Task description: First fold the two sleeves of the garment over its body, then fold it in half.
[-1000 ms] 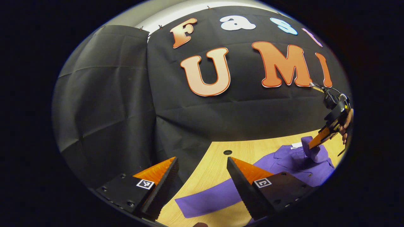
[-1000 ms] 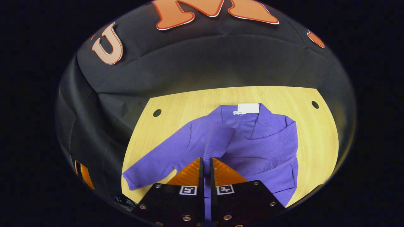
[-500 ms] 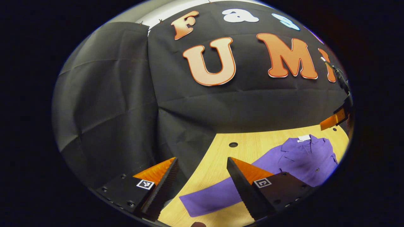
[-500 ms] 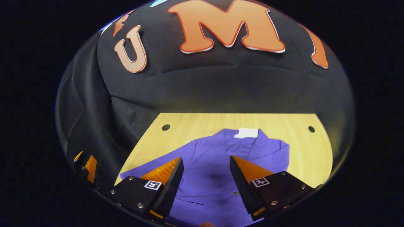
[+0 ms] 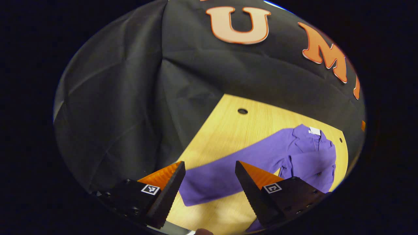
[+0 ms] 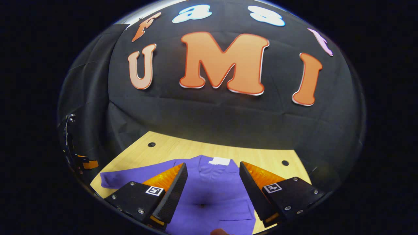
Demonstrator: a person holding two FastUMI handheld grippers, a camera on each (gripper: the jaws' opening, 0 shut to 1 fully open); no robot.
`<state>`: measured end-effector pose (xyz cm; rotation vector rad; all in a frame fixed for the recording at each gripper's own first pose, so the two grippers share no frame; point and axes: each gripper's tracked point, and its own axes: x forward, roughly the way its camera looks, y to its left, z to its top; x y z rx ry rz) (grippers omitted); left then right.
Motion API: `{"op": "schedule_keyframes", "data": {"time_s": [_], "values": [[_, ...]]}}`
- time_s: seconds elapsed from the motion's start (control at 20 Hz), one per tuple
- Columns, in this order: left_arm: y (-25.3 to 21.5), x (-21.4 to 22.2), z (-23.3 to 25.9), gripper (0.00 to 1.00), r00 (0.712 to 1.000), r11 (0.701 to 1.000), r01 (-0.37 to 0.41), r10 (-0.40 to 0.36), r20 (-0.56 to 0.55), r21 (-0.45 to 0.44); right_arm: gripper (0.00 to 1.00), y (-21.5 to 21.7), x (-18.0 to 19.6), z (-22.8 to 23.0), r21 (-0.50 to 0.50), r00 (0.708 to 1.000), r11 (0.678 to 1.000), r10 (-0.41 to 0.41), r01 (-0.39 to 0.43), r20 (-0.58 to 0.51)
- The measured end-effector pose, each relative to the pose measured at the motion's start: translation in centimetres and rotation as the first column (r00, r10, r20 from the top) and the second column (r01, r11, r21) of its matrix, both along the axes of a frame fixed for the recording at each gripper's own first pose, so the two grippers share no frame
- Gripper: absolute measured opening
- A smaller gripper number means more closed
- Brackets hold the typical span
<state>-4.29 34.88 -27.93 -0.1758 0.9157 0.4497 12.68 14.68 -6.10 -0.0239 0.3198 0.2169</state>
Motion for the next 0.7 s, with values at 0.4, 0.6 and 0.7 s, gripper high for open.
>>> {"op": "schedule_keyframes", "data": {"time_s": [0.4,0.6,0.7], "values": [[0.4,-4.8,-9.1,1.0,0.947,0.957,-0.19,0.12,-0.297,-0.218,0.95,-7.0,-2.2,3.2,-0.059,0.986,0.994,-0.088,0.097,0.141],[-0.2,-5.5,-12.9,0.98,0.909,0.922,-0.259,0.131,-0.397,-0.288,0.95,-8.7,-2.9,2.5,-0.088,0.985,0.989,-0.104,0.117,0.138],[-0.4,-5.6,-14.6,0.98,0.894,0.917,-0.267,0.121,-0.431,-0.295,0.95,-9.3,-3.1,2.1,-0.09,0.986,0.989,-0.108,0.12,0.126]]}}
